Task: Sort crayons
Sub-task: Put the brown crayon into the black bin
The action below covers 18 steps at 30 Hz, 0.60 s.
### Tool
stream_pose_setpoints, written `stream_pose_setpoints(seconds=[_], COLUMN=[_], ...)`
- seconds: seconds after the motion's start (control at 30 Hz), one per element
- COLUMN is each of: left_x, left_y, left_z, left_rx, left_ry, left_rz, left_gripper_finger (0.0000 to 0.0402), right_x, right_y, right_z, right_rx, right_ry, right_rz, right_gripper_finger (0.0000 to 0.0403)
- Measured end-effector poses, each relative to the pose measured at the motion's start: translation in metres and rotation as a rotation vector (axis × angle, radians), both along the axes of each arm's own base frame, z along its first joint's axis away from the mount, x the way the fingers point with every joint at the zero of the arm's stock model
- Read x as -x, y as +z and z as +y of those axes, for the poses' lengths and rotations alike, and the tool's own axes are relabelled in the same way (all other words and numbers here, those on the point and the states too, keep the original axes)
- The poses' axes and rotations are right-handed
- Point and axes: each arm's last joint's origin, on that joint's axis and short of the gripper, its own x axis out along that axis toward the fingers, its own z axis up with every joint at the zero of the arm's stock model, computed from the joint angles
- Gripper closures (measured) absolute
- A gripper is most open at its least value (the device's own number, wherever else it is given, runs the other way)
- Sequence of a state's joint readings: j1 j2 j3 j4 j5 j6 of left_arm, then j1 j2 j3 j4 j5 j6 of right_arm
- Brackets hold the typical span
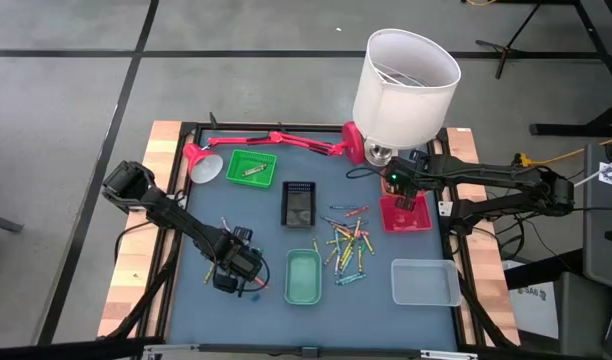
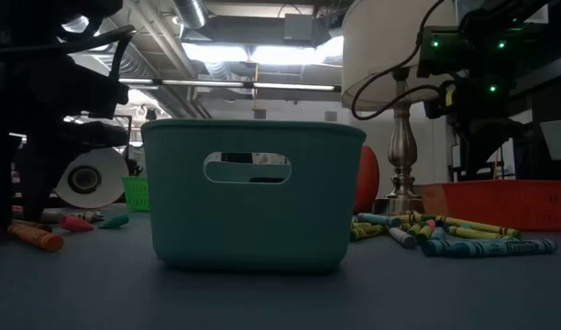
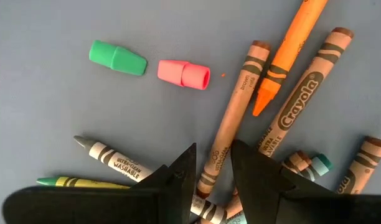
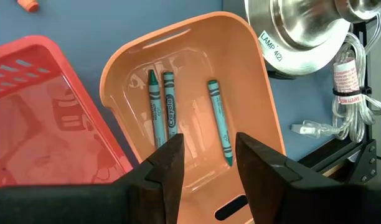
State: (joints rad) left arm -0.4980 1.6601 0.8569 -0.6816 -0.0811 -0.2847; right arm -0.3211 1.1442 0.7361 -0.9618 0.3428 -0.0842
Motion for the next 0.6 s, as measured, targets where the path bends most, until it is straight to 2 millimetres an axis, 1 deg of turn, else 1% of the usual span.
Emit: stream_pose_setpoints(seconds=[0.4, 0.5, 0.6], left_x=[-0.0015, -0.0017, -0.0018], left_y=[-0.0011, -0.0011, -0.0013], left_z=[-0.0008, -0.0010, -0.0012], left_rx=[0.004, 0.007, 0.011], left_ry=[-0.009, -0.009, -0.009], left_rz=[-0.016, -0.017, -0.017], left_gripper_finger=[0.0309, 0.0326, 0.0353], right_x=[-0.0002, -0.0002, -0.0002], right_y=[0.0000, 0.0001, 0.0000], right_z=[-0.0001, -0.0001, -0.0001], right_rx=[0.001, 0.001, 0.001], right_ry=[0.000, 0.000, 0.000], right_rz=[-0.002, -0.002, -0.003], right_gripper_finger=[0.0260, 0.0260, 0.0260])
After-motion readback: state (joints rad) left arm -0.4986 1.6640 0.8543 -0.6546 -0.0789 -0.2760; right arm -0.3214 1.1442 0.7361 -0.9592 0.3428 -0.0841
